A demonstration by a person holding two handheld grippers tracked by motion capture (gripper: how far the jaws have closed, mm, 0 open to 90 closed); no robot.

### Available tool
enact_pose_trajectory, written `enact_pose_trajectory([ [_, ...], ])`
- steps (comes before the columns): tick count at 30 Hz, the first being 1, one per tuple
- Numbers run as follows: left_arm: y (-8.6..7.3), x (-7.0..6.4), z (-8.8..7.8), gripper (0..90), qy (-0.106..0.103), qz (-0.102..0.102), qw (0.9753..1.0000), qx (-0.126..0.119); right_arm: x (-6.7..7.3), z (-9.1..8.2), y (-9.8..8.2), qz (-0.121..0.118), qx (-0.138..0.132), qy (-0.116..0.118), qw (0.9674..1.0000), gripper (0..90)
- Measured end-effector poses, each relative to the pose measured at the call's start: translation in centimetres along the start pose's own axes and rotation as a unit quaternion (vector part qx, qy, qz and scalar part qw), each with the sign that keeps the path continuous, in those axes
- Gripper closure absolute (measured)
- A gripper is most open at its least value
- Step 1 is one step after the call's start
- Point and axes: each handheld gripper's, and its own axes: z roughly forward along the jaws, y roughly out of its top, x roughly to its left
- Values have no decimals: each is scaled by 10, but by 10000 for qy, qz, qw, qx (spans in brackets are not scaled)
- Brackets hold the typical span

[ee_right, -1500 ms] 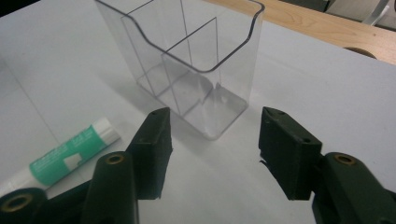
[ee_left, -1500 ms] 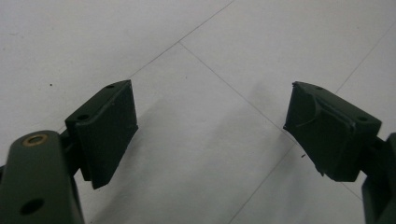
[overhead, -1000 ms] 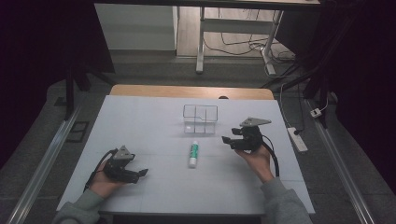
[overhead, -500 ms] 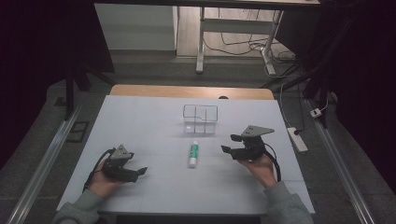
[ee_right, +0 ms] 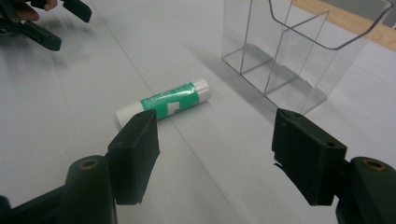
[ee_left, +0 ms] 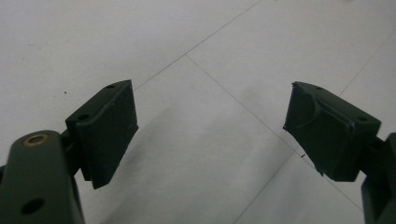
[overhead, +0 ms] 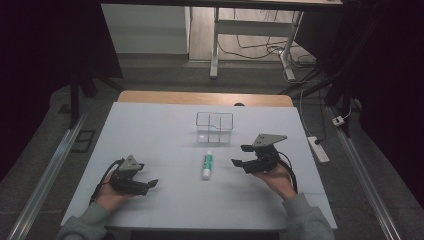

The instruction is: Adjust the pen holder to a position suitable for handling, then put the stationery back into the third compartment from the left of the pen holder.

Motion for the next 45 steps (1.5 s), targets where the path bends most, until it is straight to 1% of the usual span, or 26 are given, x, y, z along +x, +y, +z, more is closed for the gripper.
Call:
enact_pose_trajectory([
  [2,0,0,0,166,15,-26,10000,-30,2,-1,2,-13,-10,21,10000,314],
  [5,0,0,0,166,28,-45,10000,-35,3,-2,4,-117,-18,26,9999,316],
  [7,0,0,0,166,36,-42,10000,-35,5,-2,7,-202,-34,84,9998,318],
  [8,0,0,0,166,38,-41,10000,-33,5,-2,7,-202,-34,84,9998,318],
  [11,0,0,0,165,48,-34,10000,-10,9,3,12,-434,47,191,9989,318],
  [12,0,0,-1,165,50,-62,10000,-30,12,7,16,-565,85,243,9981,322],
  [16,0,-1,-3,165,84,-83,9999,-56,15,14,24,-631,121,354,9973,324],
  [19,0,-1,-2,164,68,7,10000,7,19,21,28,-860,269,389,9952,324],
  [20,0,-1,-2,162,60,-2,10000,33,20,24,29,-935,342,433,9941,324],
  [21,-1,-1,-1,162,49,7,10000,50,20,24,29,-935,342,433,9941,324],
  [23,-1,-1,0,161,46,9,10000,66,20,27,29,-960,403,526,9932,324],
  [27,-1,-2,0,162,43,37,10000,47,23,32,27,-1047,537,552,9915,324],
  [28,-1,-1,0,163,39,31,10000,47,24,33,27,-1140,597,523,9903,324],
  [30,-1,-1,0,162,44,27,10000,63,25,34,26,-1170,618,492,9900,324],
  [31,0,-1,1,163,40,36,10000,70,26,34,26,-1211,668,472,9893,326],
  [32,0,-2,1,163,34,42,10000,75,27,35,25,-1214,676,482,9891,326],
  [34,0,-2,2,164,38,60,9999,103,28,36,25,-1282,759,518,9875,326],
  [37,0,-3,4,163,24,74,9999,146,30,38,25,-1262,807,551,9872,324],
  [39,0,-3,4,163,21,74,9999,153,31,41,25,-1277,897,577,9861,319],
  [40,0,-2,4,163,23,70,9999,152,33,44,24,-1261,937,664,9854,311],
  [41,0,-2,4,163,21,64,9999,148,33,44,24,-1261,937,664,9854,311],
  [42,-1,-2,4,163,22,65,9999,148,34,46,24,-1273,971,719,9845,308],
  [43,-1,-2,4,163,25,65,9999,151,34,47,24,-1329,1030,749,9829,303],
  [45,-1,-2,4,163,29,66,9998,161,35,50,24,-1370,1096,793,9813,299],
])
